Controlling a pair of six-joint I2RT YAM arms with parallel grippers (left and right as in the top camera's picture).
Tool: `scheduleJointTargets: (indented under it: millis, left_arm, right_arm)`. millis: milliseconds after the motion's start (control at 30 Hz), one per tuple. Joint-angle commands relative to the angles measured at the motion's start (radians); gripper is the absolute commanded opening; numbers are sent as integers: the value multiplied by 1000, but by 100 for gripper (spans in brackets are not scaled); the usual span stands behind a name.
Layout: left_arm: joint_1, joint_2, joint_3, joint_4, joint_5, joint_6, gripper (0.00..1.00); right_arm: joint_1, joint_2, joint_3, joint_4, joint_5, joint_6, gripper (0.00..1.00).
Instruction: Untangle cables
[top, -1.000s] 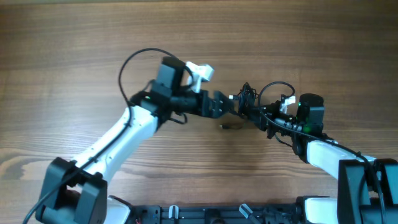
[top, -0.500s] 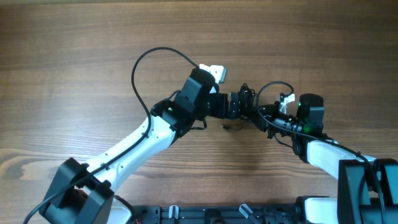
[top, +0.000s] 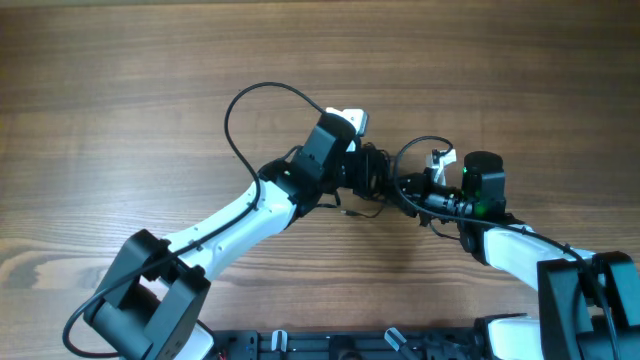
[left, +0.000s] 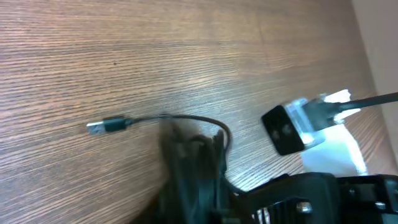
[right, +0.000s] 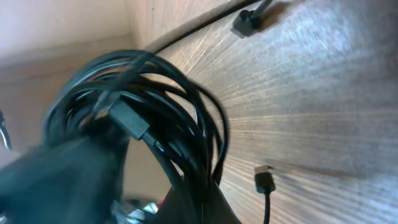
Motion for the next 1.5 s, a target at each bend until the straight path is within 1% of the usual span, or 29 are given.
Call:
scheduleJointTargets:
  millis: [0, 67, 133, 200, 300, 333, 400, 533, 567, 600, 633, 667, 700, 733, 833, 967, 1033, 1100, 1133, 1167, 1200, 1233, 1267, 1300, 1333, 1367, 1467]
  left_arm:
    - [80, -2, 0, -64, -8, 0, 4]
    - [124, -13, 0, -110, -1, 0, 4]
    - [166, -19, 0, -136, 48, 0, 4]
    - [213, -21, 0, -141, 147, 24, 4]
    - [261, -21, 0, -130, 312, 134, 4]
    - [274, -21, 0, -129, 354, 170, 4]
    - [295, -21, 0, -129, 389, 208, 4]
    - [324, -29, 0, -122, 397, 211, 4]
    - [327, -38, 0, -122, 397, 211, 4]
    - [330, -51, 0, -122, 396, 211, 4]
    - [330, -61, 0, -122, 394, 211, 4]
    - [330, -75, 0, -122, 389, 212, 4]
    - [330, -95, 0, -123, 372, 215, 4]
    - [330, -113, 0, -123, 351, 215, 4]
    - [330, -176, 0, -124, 265, 219, 4]
    - [330, -285, 0, -128, 154, 271, 4]
    - [330, -335, 0, -138, 83, 271, 4]
    - [330, -365, 0, -151, 49, 270, 4]
    - [330, -376, 0, -155, 43, 270, 4]
    - [330, -383, 0, -159, 43, 266, 4]
    - [330, -388, 0, -162, 44, 266, 4]
    - [329, -391, 0, -166, 44, 266, 4]
    - [329, -391, 0, -169, 44, 266, 4]
    - [329, -391, 0, -169, 44, 266, 4]
    - [329, -391, 0, -172, 44, 266, 4]
    - [329, -391, 0, -173, 44, 266, 4]
    - [329, -391, 0, -181, 44, 263, 4]
  right_arm:
    - [2, -6, 8, 4, -6, -239, 44]
    - [-9, -6, 8, 6, -50, -276, 52]
    - [-29, -8, 8, 10, -85, -304, 58]
    - [-64, -12, 8, 13, -129, -347, 58]
    - [-111, -31, 8, 14, -205, -402, 54]
    - [-118, -40, 8, 17, -230, -421, 53]
    - [-119, -66, 8, 20, -252, -447, 53]
    - [-117, -152, 8, 21, -249, -446, 65]
    - [-117, -180, 9, 21, -243, -445, 70]
    - [-117, -218, 11, 25, -233, -443, 79]
    - [-117, -248, 13, 25, -220, -435, 85]
    - [-114, -278, 18, 24, -200, -421, 94]
    - [-108, -309, 22, 25, -179, -409, 99]
    - [-98, -342, 29, 24, -150, -397, 100]
    - [-45, -406, 32, 24, -66, -330, 99]
    - [114, -420, 32, 31, 62, -257, 100]
    - [204, -413, 32, 82, 133, -245, 100]
    - [274, -402, 32, 126, 239, -177, 99]
    - [303, -395, 32, 134, 298, -152, 95]
    - [332, -386, 32, 133, 362, -134, 82]
    - [362, -373, 32, 127, 436, -118, 78]
    - [391, -355, 32, 127, 505, -94, 71]
    - [419, -336, 32, 130, 566, -59, 58]
    - [438, -320, 32, 135, 610, -21, 51]
    - [462, -299, 32, 147, 661, 23, 49]
    - [491, -268, 32, 182, 711, 54, 50]
    - [537, -201, 39, 292, 774, 89, 53]
